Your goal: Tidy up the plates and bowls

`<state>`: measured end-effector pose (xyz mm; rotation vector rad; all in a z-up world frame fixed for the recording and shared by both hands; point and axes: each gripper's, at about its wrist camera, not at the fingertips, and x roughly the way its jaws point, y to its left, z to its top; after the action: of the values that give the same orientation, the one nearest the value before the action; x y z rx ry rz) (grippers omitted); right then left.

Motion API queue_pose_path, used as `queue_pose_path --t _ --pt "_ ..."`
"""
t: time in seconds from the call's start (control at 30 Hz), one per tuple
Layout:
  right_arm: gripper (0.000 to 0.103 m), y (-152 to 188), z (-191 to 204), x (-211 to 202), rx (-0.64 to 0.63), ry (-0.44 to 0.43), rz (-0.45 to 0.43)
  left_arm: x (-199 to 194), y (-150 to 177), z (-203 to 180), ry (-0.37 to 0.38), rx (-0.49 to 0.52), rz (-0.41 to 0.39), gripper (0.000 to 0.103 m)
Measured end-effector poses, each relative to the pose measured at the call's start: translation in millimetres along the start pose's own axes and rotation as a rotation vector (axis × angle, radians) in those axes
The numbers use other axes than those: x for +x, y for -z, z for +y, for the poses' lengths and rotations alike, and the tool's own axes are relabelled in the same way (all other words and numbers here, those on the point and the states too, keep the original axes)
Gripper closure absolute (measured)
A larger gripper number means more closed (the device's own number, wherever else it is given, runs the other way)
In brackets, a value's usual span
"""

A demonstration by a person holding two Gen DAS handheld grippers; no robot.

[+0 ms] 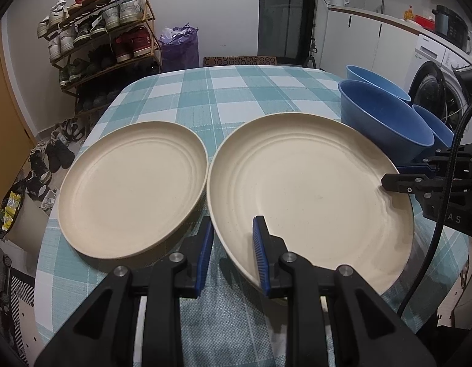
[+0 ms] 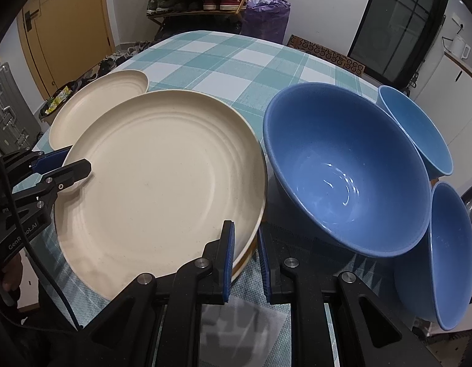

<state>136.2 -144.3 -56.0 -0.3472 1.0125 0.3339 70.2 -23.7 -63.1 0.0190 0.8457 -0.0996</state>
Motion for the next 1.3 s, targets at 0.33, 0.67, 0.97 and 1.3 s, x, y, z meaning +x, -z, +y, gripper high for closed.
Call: queue_pose_path --t 0.33,0.67,0.97,1.3 --pt "0.088 4 1 6 -0.007 0.014 0.018 9 3 -5 -0.011 0.014 0.021 0.079" --pt "0.087 5 4 8 -0.025 0.035 0.017 9 4 -7 -0.023 0.031 0.025 0.079" --pt "0.087 8 6 13 -0.041 0.062 0.031 10 5 -10 -0.033 0.053 0.025 0.075" --pt "0.087 8 6 16 -0.035 0.062 0.030 11 6 -13 -0.038 0.074 0.019 0.069"
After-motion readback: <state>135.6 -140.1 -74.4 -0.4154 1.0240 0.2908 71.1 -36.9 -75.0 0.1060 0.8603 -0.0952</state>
